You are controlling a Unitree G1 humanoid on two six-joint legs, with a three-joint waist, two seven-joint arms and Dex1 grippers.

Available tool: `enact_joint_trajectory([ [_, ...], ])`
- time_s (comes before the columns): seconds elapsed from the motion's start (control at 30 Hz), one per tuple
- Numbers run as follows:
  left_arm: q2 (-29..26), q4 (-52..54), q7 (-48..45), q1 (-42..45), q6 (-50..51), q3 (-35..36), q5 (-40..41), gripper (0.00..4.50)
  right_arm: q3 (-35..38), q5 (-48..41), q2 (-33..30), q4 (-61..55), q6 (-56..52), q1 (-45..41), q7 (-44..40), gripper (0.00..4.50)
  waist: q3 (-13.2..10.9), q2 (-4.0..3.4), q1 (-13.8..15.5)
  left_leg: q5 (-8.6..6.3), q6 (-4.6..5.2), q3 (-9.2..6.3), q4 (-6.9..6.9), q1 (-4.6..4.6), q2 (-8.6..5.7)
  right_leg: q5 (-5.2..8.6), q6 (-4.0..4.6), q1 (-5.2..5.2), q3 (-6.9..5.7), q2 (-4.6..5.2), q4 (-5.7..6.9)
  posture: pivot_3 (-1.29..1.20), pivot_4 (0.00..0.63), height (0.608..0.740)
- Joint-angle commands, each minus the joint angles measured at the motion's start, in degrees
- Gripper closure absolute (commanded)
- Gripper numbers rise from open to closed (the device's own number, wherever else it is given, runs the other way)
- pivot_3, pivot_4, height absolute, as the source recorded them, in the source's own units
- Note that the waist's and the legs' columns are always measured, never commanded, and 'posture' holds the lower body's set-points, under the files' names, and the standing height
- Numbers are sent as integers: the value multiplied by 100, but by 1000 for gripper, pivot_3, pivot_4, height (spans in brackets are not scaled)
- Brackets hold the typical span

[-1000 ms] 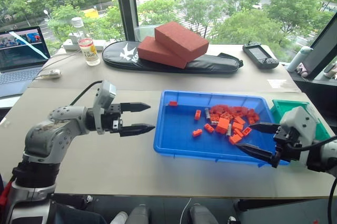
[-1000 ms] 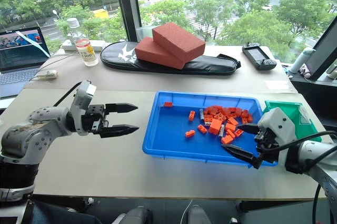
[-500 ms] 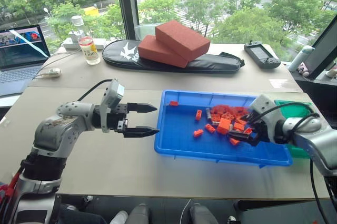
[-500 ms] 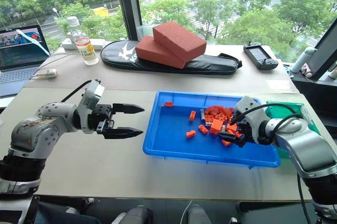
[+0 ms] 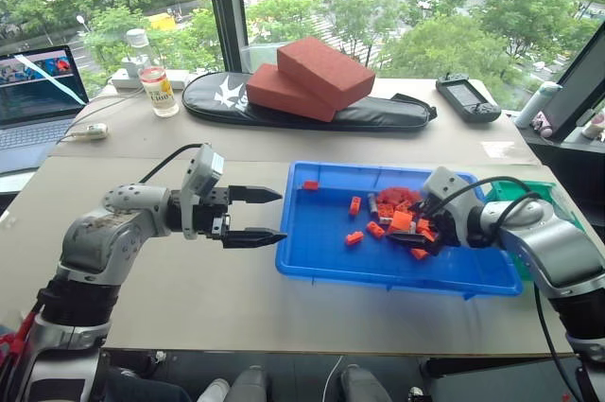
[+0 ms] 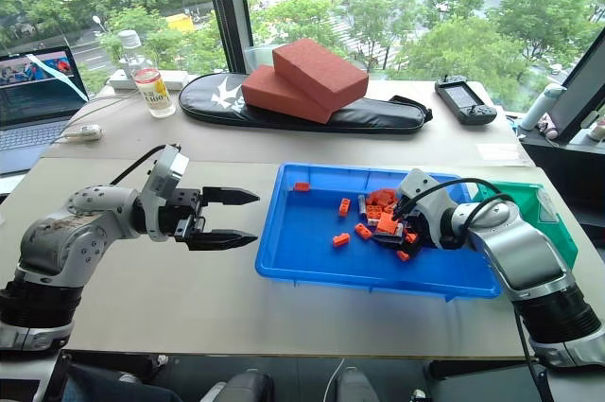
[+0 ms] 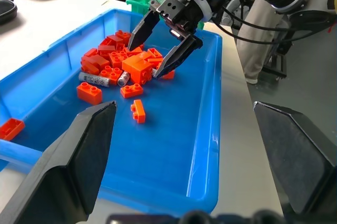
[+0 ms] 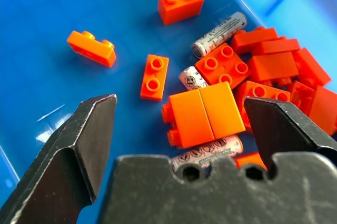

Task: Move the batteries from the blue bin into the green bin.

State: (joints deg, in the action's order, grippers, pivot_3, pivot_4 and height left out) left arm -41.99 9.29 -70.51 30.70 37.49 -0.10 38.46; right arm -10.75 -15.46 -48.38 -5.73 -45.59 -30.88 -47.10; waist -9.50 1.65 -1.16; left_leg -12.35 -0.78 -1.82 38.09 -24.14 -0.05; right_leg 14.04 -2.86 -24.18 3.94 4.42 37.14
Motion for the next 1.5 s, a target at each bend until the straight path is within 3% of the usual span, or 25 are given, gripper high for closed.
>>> enact_joint_trajectory([
  [0.03,-45,205,30,-15,-4,145,100,0,34,105,-13,-42,173,-83,-125,272,0,0,-1,0,0,0,0,0,0,0,0,0,0,0,0,0,150,740],
  [0.13,-41,220,45,-35,2,153,101,0,32,166,-7,-55,191,-93,-197,995,0,0,-2,0,0,0,0,0,1,0,0,0,0,-1,0,0,150,740],
  [0.3,-24,230,56,-34,4,158,114,0,67,229,15,-70,201,-94,-241,2701,0,0,-8,0,0,-1,0,1,1,0,0,-1,0,-2,1,0,150,740],
  [0.6,-3,227,69,-31,5,133,116,0,502,115,-253,-539,-51,-64,-247,2709,0,-1,-3,0,0,-1,0,0,1,0,0,-2,0,-1,1,0,150,740],
  [0.77,-13,214,47,-37,-2,121,112,0,1290,-196,-753,-1152,-567,163,-285,2709,0,-1,20,0,0,-2,0,0,0,0,0,0,0,0,1,0,150,740],
  [1.0,11,201,42,-63,-31,87,80,0,2072,19,-1524,-1244,-818,1177,-140,2709,0,0,32,0,0,0,0,0,-1,0,0,3,-1,1,-2,0,150,740],
  [1.23,4,150,0,-49,-52,60,39,0,2084,77,-1399,-1226,-810,1600,169,2709,1,-2,-34,0,0,5,0,7,3,0,0,4,3,-2,2,0,150,740],
  [1.3,-5,144,-12,-48,-49,63,35,0,2072,116,-1394,-1243,-700,1573,215,1697,1,-2,-33,0,0,3,0,8,4,0,0,7,2,-3,2,0,150,740],
  [1.33,-7,142,-16,-48,-49,65,33,0,2057,112,-1400,-1265,-674,1551,217,1550,1,-2,-26,0,0,4,0,8,3,0,0,7,2,-2,2,0,150,740],
  [1.47,-23,136,-27,-60,-56,81,22,0,1959,-3,-1414,-1470,-667,1389,133,195,0,-2,-14,0,0,4,0,6,2,0,0,5,2,-1,1,0,150,740],
  [1.5,-30,147,-28,-70,-52,91,29,0,1900,14,-1411,-1483,-681,1316,150,90,1,-2,-16,0,0,4,0,6,2,0,0,5,2,-2,1,0,150,740],
])
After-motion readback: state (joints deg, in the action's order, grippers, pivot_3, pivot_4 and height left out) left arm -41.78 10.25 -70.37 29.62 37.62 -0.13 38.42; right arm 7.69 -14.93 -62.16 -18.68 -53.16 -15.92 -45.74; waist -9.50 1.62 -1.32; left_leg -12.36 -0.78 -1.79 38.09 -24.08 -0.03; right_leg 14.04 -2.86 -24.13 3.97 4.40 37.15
